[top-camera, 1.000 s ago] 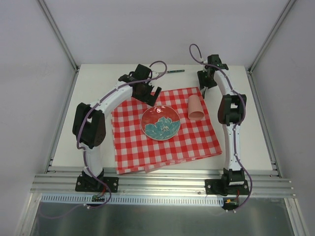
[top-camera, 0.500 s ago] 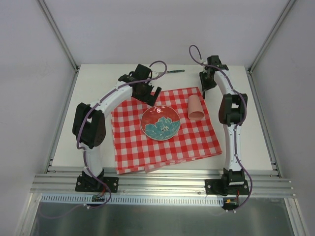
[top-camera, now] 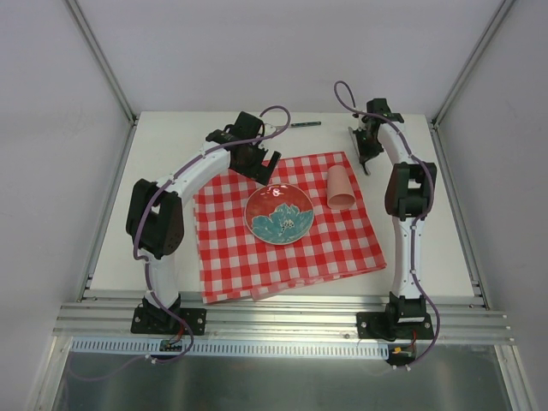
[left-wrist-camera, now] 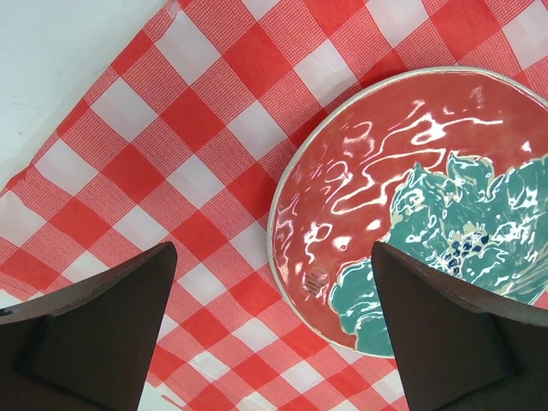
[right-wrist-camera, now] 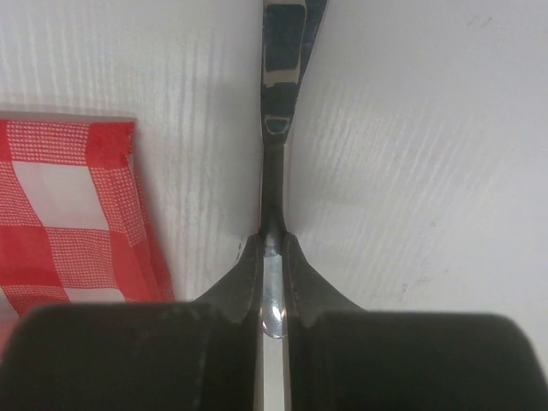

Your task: Set the dinner table for one person

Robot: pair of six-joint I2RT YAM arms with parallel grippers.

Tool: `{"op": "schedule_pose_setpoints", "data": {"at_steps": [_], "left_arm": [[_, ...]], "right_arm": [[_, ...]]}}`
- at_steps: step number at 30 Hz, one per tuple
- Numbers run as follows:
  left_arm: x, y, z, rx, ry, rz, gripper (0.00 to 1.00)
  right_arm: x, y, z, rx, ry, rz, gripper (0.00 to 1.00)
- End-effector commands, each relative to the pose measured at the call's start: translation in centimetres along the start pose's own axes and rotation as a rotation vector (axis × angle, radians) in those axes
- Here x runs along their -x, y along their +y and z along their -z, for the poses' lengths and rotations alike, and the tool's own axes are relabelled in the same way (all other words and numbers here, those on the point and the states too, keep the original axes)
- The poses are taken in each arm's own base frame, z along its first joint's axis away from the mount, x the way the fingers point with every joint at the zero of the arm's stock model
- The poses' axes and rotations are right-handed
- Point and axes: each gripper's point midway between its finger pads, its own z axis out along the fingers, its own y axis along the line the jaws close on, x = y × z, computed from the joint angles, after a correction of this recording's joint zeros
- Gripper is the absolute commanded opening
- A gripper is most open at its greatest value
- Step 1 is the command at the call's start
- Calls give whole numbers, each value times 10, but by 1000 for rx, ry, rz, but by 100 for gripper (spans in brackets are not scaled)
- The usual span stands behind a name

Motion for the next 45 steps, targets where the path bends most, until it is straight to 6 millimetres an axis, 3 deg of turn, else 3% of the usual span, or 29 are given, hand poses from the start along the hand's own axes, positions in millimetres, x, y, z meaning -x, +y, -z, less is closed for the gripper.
{"op": "schedule_pose_setpoints", "data": {"at_steps": [1,12,17,21,23,25,28,30,31,35,39,45], "left_arm": [[18,-3,23,-1,-70,-6,99],[21,-5,17,-12,-67,3,99],[24,-6,13,-16,-69,9,99],[25,-5,12,-18,-73,14,99],[26,-6,12,-20,-73,18,99],[26,-6,9,-21,-72,18,99],[26,-6,10,-21,-73,14,99],[23,-4,11,-14,-70,15,99],[22,-4,12,-12,-70,12,99],[12,-1,13,-4,-50,6,99],[3,2,11,15,-30,-8,99],[9,3,11,20,-44,-17,99]], "right_arm": [[-47,-9,-3,-1,165,1,0],[-32,-16,44,17,95,-45,0],[-49,-9,68,46,117,-68,0],[-52,-1,103,66,86,-68,1],[-54,2,108,72,87,-73,0],[-57,6,103,88,94,-75,0],[-52,1,86,69,100,-54,48],[-33,-5,82,50,62,-33,56],[-34,-5,68,58,81,-31,58],[-15,-9,51,54,46,-31,57],[-10,-8,39,65,37,-36,57],[-8,-6,26,78,34,-44,57]]}}
